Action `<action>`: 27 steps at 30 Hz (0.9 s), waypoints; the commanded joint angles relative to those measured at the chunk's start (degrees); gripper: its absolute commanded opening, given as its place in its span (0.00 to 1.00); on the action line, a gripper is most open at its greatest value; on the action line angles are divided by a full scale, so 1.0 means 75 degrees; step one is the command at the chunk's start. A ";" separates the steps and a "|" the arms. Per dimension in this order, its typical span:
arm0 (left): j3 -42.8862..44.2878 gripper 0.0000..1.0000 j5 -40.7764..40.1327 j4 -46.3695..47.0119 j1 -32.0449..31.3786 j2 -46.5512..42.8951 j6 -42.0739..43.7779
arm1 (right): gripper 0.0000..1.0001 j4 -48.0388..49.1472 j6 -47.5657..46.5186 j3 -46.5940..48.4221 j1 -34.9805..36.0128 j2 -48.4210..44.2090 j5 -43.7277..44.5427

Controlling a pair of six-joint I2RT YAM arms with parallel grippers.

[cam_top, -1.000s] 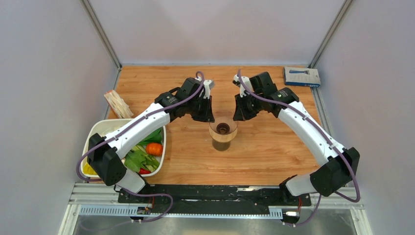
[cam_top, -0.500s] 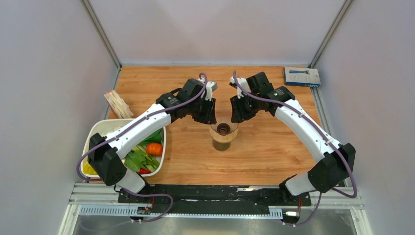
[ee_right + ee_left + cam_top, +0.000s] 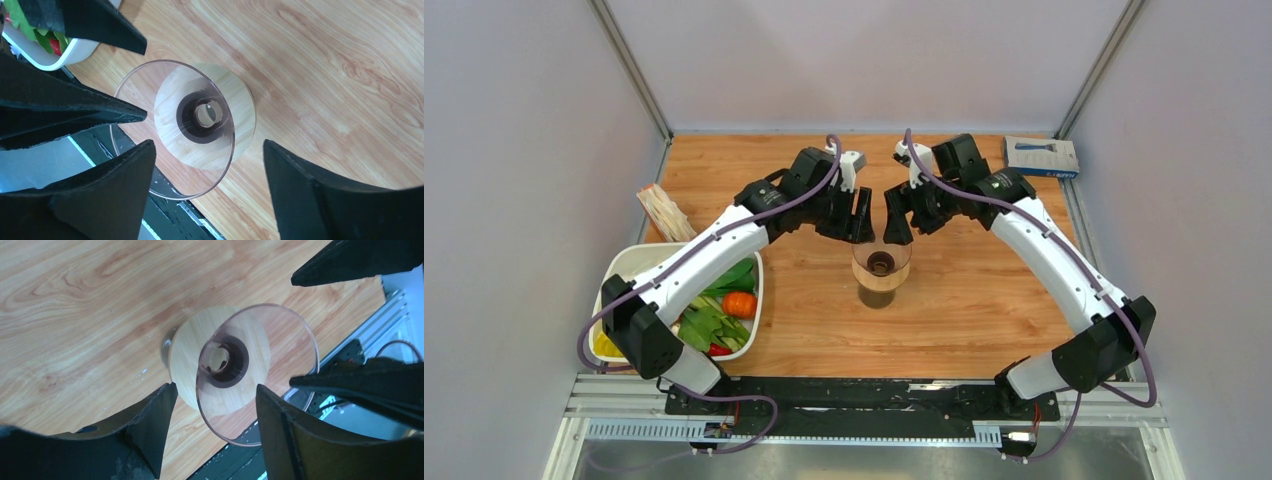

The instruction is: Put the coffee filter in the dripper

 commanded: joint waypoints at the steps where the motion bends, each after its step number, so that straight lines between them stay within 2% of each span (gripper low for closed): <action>1: 0.0651 0.73 0.0047 -0.0015 0.0364 -0.0198 0.0225 | 0.86 0.0062 0.0022 0.0584 -0.0117 -0.0098 -0.0312; 6: 0.1162 0.75 0.0265 -0.0122 0.1250 -0.0481 0.0637 | 1.00 0.0083 0.0232 0.0953 -0.0738 -0.0278 -0.0839; 11: 0.1494 0.76 0.0849 -0.0533 0.2642 -0.0898 0.1004 | 1.00 0.0132 0.0109 0.1436 -0.1550 -0.0357 -0.1425; 16: 0.1517 0.76 0.0592 -0.1040 0.3952 -0.1275 0.1562 | 1.00 0.0133 -0.0368 0.1494 -0.2305 -0.0338 -0.1872; 21: 0.1021 0.76 0.0911 -0.1459 0.5714 -0.1847 0.2155 | 1.00 0.0192 -0.0561 0.1370 -0.2506 -0.0269 -0.1454; 27: 0.0442 0.72 0.0840 -0.1727 0.7373 -0.2159 0.2435 | 1.00 0.0494 -0.0815 0.1122 -0.2508 -0.0192 -0.0872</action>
